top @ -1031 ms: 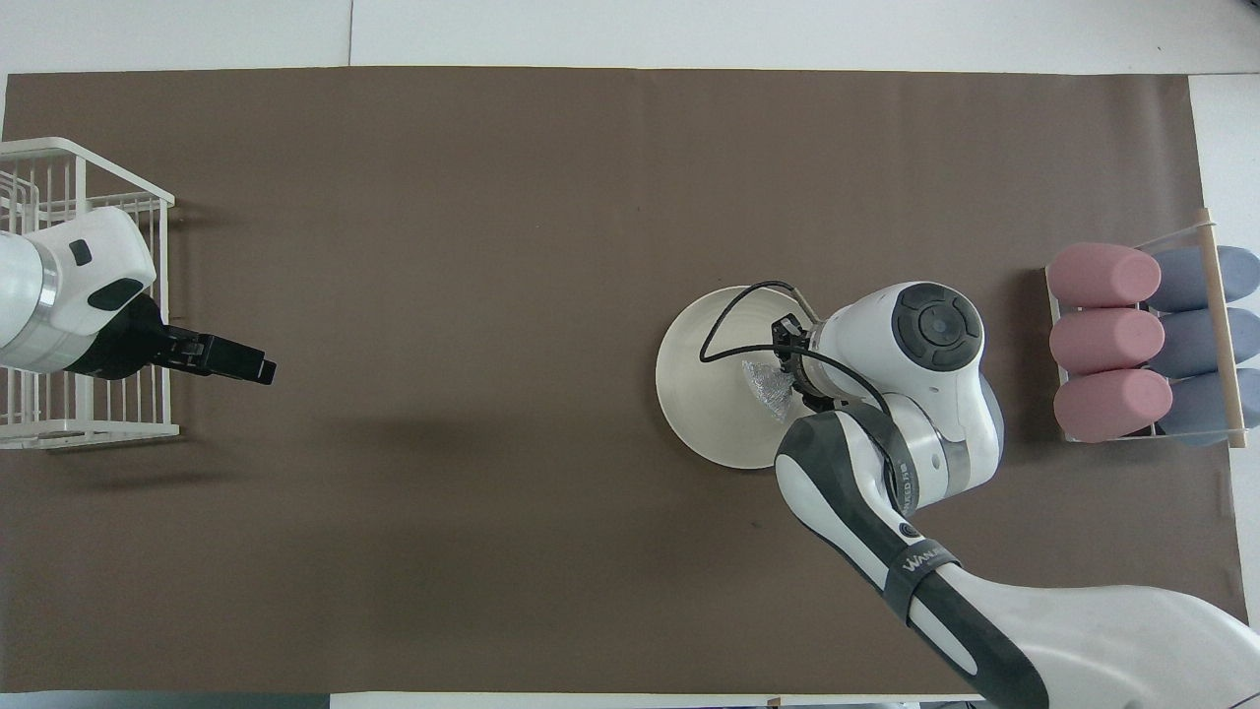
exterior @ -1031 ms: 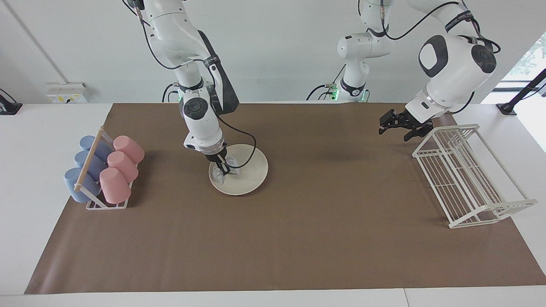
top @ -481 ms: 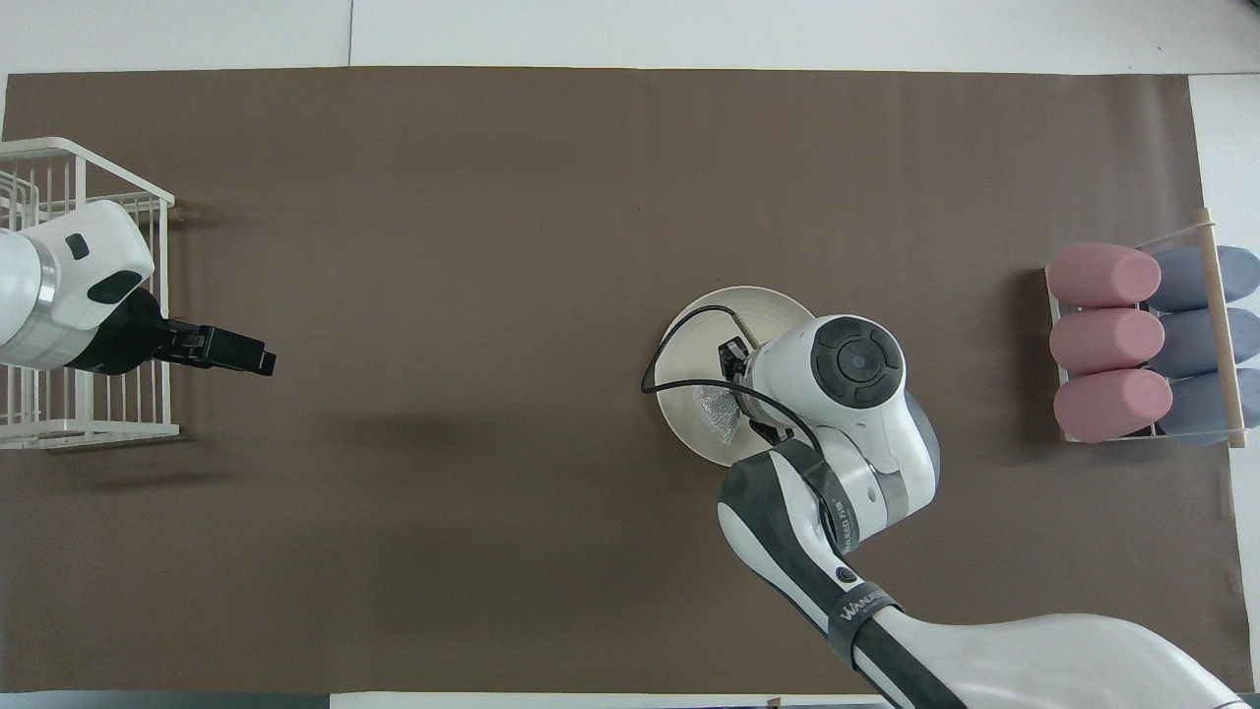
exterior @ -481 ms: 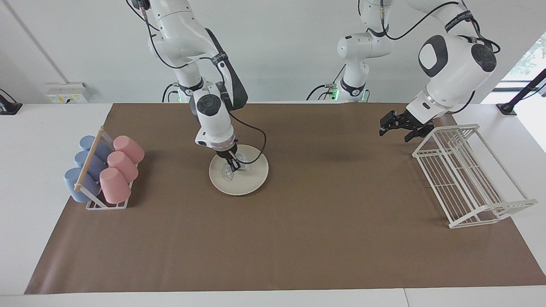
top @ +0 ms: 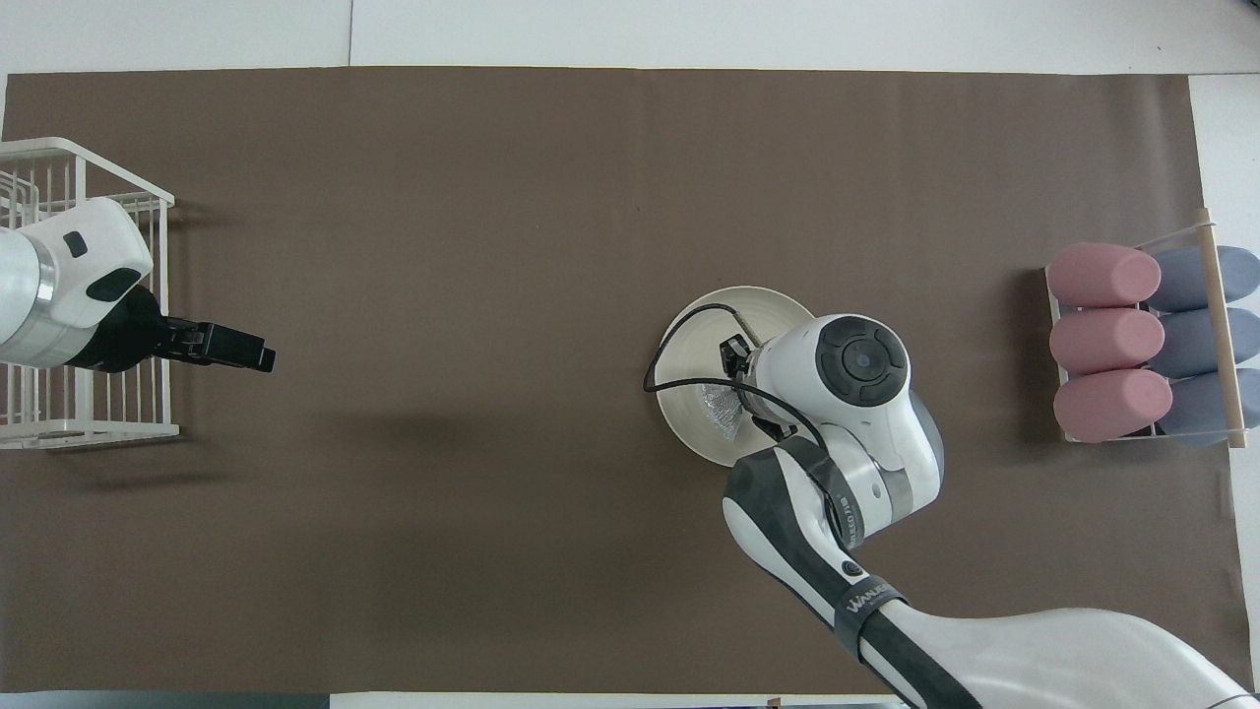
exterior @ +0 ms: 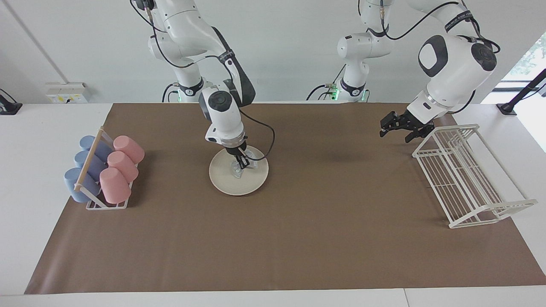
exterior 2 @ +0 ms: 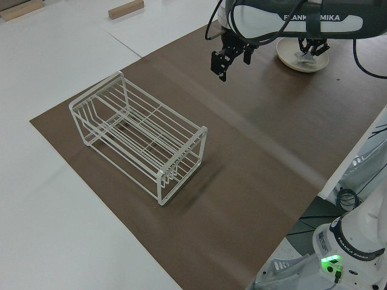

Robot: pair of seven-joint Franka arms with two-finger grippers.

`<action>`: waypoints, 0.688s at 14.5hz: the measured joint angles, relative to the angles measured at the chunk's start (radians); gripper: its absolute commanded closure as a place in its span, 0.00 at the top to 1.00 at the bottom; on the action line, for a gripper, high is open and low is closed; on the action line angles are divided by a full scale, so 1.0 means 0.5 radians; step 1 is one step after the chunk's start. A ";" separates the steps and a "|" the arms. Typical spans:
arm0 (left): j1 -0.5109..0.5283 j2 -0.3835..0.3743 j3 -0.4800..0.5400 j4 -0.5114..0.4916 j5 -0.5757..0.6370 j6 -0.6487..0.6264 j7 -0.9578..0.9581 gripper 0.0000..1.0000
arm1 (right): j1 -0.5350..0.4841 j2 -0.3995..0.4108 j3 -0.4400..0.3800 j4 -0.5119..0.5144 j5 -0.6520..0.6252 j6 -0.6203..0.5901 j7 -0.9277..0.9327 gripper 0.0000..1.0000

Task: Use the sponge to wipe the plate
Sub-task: 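Rub the scrubber in circles over the plate with the right gripper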

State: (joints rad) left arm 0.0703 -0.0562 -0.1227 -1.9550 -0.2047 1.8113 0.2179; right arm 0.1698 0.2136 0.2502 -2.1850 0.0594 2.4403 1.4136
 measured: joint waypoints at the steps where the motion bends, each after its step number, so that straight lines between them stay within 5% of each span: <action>1: 0.000 0.000 0.000 0.000 0.000 0.004 -0.001 1.00 | -0.075 0.002 -0.002 0.000 0.000 0.000 -0.116 0.00; 4: 0.000 0.000 0.000 0.000 0.000 0.022 -0.002 1.00 | -0.191 0.009 -0.003 0.000 0.006 0.000 -0.286 0.00; 10: 0.000 0.000 -0.001 -0.002 0.000 0.031 -0.002 1.00 | -0.045 0.008 0.005 0.003 0.006 0.003 -0.050 0.00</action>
State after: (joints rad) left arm 0.0703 -0.0561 -0.1231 -1.9561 -0.2047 1.8266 0.2167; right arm 0.1474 0.2177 0.2526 -2.1832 0.0622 2.4416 1.3884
